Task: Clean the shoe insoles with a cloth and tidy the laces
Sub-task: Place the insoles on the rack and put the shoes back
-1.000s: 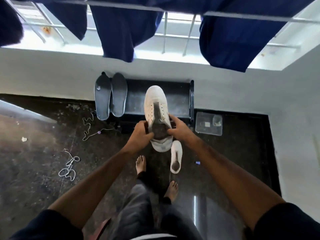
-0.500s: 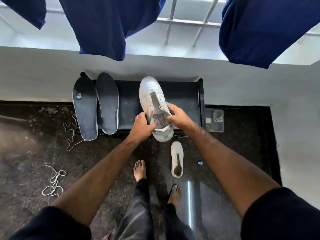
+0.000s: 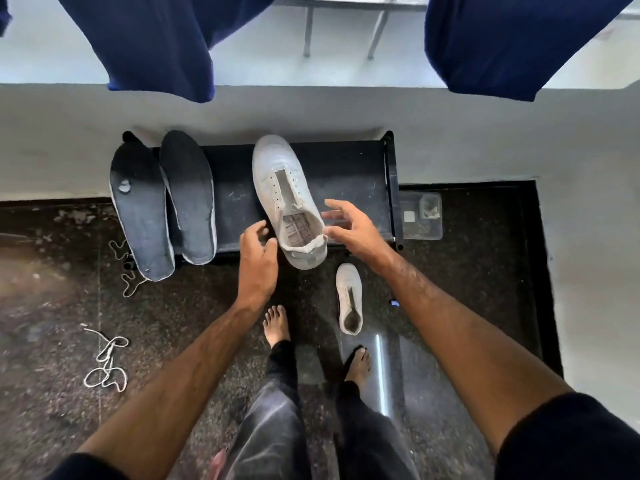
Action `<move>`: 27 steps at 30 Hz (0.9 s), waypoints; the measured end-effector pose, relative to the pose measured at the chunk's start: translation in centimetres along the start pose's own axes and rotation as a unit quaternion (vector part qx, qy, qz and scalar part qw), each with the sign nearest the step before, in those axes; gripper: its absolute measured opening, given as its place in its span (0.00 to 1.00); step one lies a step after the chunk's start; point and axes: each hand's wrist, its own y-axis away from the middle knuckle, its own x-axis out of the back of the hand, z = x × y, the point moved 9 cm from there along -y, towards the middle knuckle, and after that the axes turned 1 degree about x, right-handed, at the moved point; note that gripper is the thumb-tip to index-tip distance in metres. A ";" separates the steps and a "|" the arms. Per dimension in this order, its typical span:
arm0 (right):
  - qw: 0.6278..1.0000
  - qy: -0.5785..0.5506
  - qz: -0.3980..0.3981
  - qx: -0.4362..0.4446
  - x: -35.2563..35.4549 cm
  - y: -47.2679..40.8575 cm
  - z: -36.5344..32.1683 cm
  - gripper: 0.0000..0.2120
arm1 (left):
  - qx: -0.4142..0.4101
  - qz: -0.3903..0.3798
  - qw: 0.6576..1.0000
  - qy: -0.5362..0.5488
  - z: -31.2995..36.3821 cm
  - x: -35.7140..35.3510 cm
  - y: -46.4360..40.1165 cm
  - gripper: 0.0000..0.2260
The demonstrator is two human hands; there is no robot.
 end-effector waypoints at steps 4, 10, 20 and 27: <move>0.995 -0.067 0.074 -0.005 3.8 4.9 5.3 0.17 | 0.146 0.007 0.989 0.024 -5.7 -2.4 5.1 0.09; 0.982 -0.079 0.103 -0.138 7.1 10.9 21.8 0.12 | 0.199 -0.208 0.950 -0.121 -13.3 -13.2 11.8 0.10; 0.966 -0.020 0.016 -0.259 1.0 5.5 52.1 0.20 | 0.198 -0.245 0.908 -0.276 -31.3 -31.0 6.8 0.07; 0.972 0.046 0.012 -0.229 -3.3 -3.5 63.7 0.33 | 0.177 -0.185 0.913 -0.317 -42.2 -40.1 0.8 0.37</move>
